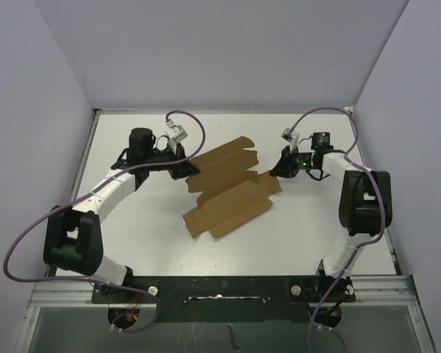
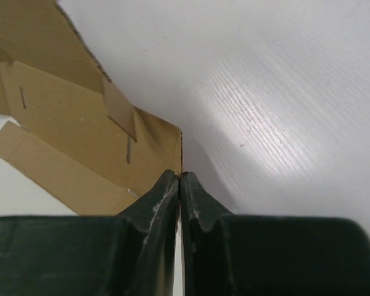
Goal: Fold the paper box
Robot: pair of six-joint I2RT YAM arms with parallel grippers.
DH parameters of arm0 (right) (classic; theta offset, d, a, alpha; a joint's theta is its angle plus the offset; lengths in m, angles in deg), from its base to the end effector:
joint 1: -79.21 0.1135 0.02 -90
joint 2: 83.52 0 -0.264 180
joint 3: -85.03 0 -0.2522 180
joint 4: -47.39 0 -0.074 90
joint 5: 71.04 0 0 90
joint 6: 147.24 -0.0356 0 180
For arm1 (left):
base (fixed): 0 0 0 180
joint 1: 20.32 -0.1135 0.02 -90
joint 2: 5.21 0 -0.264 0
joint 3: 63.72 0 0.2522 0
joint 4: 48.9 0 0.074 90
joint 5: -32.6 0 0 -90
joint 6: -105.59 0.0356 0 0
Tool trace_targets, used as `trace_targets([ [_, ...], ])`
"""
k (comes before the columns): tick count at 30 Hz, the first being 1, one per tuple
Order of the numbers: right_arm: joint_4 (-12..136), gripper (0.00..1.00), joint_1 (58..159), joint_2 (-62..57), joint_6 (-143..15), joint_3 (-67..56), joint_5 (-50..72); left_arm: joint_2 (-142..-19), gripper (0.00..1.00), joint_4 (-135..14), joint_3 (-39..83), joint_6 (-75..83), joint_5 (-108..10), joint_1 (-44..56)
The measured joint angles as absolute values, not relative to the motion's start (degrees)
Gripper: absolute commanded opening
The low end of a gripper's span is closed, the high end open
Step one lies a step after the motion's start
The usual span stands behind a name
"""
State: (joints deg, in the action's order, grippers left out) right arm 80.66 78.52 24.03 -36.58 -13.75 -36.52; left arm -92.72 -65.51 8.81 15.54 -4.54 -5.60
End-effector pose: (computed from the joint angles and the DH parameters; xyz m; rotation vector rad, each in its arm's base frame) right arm 0.3736 0.0248 0.1721 -0.7082 2.1646 1.0517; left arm 0.3153 -0.1122 0.2620 0.8036 1.9058 -1.1255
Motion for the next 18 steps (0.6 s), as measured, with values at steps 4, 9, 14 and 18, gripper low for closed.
trace_targets([
  [4,75.9,0.00,78.5,16.5,-38.1,-17.9,-37.5,-88.6,0.00,-65.0,6.8,17.0,-5.0,-4.8],
  [9,63.7,0.00,78.5,6.0,-41.6,-27.2,-39.1,-83.5,0.00,-62.0,4.6,18.7,-5.3,-4.5],
  [14,50.0,0.00,78.5,3.9,-43.2,-35.5,-40.7,-82.1,0.00,-61.6,3.5,22.2,-7.9,-3.0],
  [18,44.9,0.00,78.6,5.2,-42.9,-38.4,-40.9,-81.8,0.00,-62.0,2.2,25.7,-9.3,-1.0],
])
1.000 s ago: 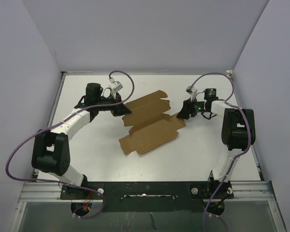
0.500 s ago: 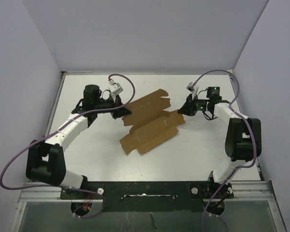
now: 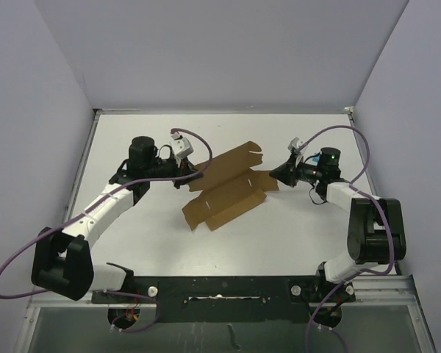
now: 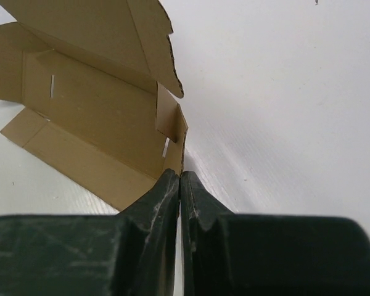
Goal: Fold the paper box
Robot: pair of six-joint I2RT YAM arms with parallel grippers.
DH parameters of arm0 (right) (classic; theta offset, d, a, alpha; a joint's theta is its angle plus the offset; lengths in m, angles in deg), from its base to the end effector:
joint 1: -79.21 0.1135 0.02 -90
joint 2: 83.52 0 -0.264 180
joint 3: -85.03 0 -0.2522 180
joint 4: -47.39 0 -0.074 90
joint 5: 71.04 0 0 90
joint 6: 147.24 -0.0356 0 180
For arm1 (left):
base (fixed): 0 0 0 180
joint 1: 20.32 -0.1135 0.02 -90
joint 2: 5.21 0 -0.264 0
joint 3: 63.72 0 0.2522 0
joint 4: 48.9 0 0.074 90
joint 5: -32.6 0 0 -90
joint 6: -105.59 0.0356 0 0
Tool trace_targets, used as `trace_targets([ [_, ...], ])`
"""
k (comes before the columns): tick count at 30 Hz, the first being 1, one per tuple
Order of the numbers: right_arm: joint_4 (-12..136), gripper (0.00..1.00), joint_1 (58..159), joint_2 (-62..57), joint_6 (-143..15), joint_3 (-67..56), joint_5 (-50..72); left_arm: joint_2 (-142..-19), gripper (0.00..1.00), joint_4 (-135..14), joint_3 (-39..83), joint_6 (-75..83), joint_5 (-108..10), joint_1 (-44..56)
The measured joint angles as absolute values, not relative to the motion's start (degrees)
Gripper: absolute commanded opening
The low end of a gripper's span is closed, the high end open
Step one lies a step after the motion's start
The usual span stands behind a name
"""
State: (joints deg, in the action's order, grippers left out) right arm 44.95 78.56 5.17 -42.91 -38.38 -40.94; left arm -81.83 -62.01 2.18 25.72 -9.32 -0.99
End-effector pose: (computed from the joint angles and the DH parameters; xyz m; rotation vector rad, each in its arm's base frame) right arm 0.3078 0.0273 0.1980 -0.8225 1.7355 0.9024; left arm 0.2707 -0.1230 0.2839 1.0040 1.6753 -0.9319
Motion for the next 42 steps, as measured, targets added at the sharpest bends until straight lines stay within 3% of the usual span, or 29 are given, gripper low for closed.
trace_targets([
  [3,42.7,0.03,78.6,5.8,-42.0,-39.5,-42.5,-81.1,0.00,-62.9,1.5,28.5,-9.7,0.6],
  [9,46.1,0.18,78.4,5.5,-33.3,-39.9,-47.6,-78.6,0.00,-64.0,0.5,32.1,-9.9,3.0],
  [18,69.5,0.25,78.2,3.2,-10.2,-37.1,-51.8,-78.4,0.00,-65.9,0.5,34.4,-9.8,4.7],
  [27,93.1,0.52,77.7,6.7,9.7,-28.4,-52.9,-78.4,0.00,-68.1,0.5,36.1,-9.6,6.0],
  [32,113.7,0.55,73.4,10.7,29.5,-20.7,-54.3,-78.4,0.00,-68.8,0.5,36.8,-9.7,6.3],
  [35,118.5,0.60,69.9,10.9,31.9,-18.8,-53.3,-78.4,0.00,-69.1,0.5,37.0,-9.8,6.4],
  [38,111.3,0.58,68.7,8.1,22.3,-21.3,-48.4,-78.4,0.00,-69.4,0.5,37.1,-9.9,6.4],
  [42,97.2,0.20,68.8,3.7,3.5,-25.5,-41.0,-78.4,0.00,-69.7,0.5,37.1,-9.9,6.5],
])
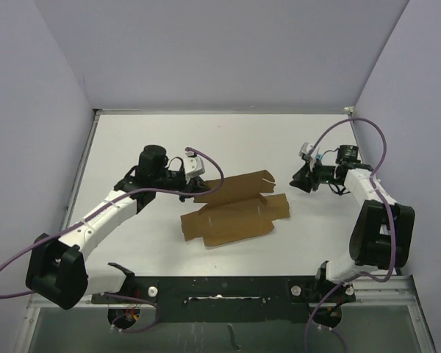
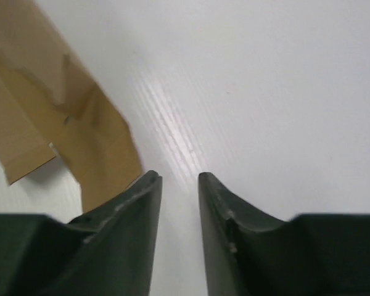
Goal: Fold the paper box
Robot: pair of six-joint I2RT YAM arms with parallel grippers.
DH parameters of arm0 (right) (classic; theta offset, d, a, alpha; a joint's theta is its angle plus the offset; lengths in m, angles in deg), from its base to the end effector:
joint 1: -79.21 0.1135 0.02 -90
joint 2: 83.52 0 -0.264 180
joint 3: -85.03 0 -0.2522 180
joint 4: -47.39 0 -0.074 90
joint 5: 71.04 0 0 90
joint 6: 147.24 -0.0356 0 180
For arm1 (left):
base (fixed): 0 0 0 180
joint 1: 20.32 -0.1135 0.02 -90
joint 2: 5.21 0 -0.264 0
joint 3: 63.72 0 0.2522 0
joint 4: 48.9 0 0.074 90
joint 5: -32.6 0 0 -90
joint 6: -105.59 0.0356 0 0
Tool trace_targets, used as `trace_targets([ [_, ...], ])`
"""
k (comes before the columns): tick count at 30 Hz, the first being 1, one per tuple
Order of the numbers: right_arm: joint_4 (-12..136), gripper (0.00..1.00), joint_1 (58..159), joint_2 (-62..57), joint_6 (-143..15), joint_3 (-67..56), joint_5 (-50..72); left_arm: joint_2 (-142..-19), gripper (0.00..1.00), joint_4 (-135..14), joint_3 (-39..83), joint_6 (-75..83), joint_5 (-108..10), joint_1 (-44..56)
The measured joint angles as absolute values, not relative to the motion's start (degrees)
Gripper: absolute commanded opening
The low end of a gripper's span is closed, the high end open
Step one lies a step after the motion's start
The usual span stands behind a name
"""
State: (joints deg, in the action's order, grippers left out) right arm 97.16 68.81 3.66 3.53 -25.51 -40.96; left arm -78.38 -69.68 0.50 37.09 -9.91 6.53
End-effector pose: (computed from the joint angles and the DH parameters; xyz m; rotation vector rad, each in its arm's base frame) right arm 0.2833 -0.0207 0.2156 -1.1261 1.8213 0.7509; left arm 0.2360 -0.1489 0.2783 1.2617 1.5861 -0.9161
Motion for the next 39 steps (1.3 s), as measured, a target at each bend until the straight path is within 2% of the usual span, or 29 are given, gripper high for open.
trace_targets([
  [2,90.7,0.10,68.8,4.6,-5.5,-25.5,-37.4,-78.4,0.00,-69.7,0.5,37.1,-9.9,6.6],
  [5,87.3,0.07,68.8,9.4,-13.7,-23.3,-33.7,-78.4,0.00,-69.7,0.5,37.0,-9.9,6.6],
  [9,87.5,0.08,68.8,16.6,-18.5,-20.0,-32.1,-78.4,0.00,-69.7,0.5,36.7,-11.2,6.6],
  [13,88.7,0.11,69.5,17.8,-21.1,-19.9,-32.2,-77.9,0.00,-68.9,0.5,36.2,-15.1,6.6],
  [22,82.7,0.17,74.6,17.7,-29.7,-19.7,-30.3,-63.8,0.00,-60.9,-4.4,36.9,-19.4,5.4],
  [28,75.7,0.12,77.8,21.1,-36.1,-18.2,-24.8,-68.7,0.00,-60.7,-4.4,39.1,-21.4,7.5],
  [39,71.6,0.12,77.7,21.8,-37.2,-18.0,-22.1,-73.8,0.00,-62.2,-4.4,40.4,-24.2,8.0],
])
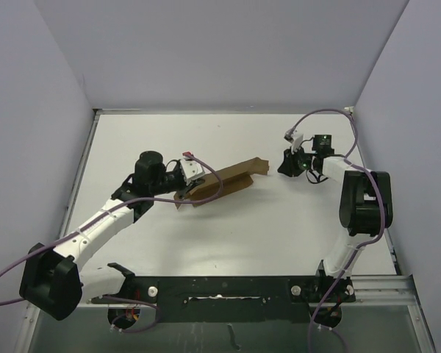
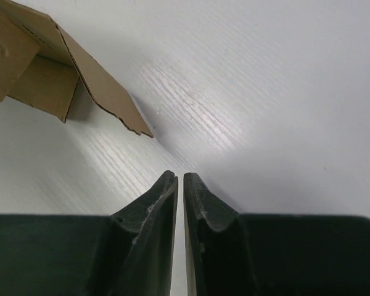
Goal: Fold the paper box
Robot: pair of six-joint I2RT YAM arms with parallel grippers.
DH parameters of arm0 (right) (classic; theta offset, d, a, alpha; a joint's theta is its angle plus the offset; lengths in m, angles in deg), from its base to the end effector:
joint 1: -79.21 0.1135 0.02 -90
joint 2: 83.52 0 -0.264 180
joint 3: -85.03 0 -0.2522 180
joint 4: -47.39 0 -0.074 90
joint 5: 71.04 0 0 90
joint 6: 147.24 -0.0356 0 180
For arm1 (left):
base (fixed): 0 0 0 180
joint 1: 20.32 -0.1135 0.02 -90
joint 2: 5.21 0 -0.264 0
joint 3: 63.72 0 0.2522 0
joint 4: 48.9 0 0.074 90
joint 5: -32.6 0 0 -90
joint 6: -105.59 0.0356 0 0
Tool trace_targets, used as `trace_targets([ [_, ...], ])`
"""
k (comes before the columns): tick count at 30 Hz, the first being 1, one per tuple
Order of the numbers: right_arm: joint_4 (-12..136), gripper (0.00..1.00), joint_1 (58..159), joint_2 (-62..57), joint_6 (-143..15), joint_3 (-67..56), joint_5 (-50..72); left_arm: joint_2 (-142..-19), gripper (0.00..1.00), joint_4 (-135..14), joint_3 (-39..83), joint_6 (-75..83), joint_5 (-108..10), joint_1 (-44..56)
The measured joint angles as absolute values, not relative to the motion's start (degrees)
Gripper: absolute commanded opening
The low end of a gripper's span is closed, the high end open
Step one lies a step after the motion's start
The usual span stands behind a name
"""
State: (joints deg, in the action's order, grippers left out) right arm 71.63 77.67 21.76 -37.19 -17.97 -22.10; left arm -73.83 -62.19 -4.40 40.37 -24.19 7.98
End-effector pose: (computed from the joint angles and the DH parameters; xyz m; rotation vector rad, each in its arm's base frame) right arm 0.3735 0.0134 0.1687 -0.6551 2.2121 0.6965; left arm 0.2271 -0.1444 0.2787 1.1920 1.5373 -0.6078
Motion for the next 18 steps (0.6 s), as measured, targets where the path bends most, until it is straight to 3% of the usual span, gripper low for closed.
trace_targets([
  [18,57.3,0.19,83.8,28.4,-36.1,-13.0,-30.7,-75.3,0.00,-62.1,-3.3,35.1,-20.8,3.1],
])
